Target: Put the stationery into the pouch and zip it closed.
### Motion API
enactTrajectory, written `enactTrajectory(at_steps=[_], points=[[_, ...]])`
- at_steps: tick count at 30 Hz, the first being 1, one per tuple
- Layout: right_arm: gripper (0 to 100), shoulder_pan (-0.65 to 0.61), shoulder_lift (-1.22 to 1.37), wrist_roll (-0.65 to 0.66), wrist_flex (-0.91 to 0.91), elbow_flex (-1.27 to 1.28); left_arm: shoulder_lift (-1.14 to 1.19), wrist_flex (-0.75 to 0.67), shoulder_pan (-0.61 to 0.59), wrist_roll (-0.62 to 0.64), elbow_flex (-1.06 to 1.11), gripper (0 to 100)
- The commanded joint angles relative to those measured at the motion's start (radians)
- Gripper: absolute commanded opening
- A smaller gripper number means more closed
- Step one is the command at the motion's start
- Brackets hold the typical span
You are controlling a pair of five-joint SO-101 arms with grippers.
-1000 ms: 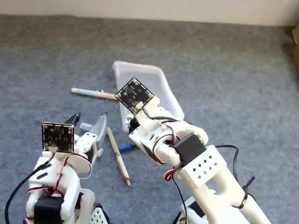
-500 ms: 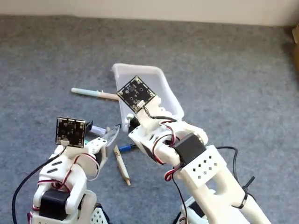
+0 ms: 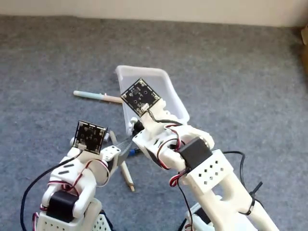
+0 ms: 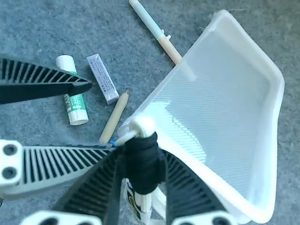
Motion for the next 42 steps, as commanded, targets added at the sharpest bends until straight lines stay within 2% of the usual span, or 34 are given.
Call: enactTrajectory(at_steps=[1,9,16,27,32,38,42], points=[[0.6,-0.01,-0.028,-0.012,0.004,-0.018,-0.008,-0.075,-0.025,-0.011,0.01,26],[0.6,-0.012,-0.028,-0.006,0.007,-0.018,-0.008,-0.091,-0.056,-0.009,0.019,26],[0.6,-0.012,-0.028,-0.003,0.044,-0.024,-0.008,-0.23,-0.059,-0.014,0.127,26],[0.6,-0.002,-0.028,0.14,0.071,-0.018,-0.01,-0.233,-0.062,-0.015,0.091,10],[0.6,-0.001,-0.028,0.187,0.073,-0.016,-0.012,-0.233,-0.136,-0.015,0.077,4],[0.6,0.096,-0.044,0.255,0.116,-0.025,-0.012,-0.235,-0.156,-0.015,0.076,1],[0.6,0.17,-0.154,0.279,0.119,-0.018,-0.012,-0.235,-0.156,-0.015,0.076,1]])
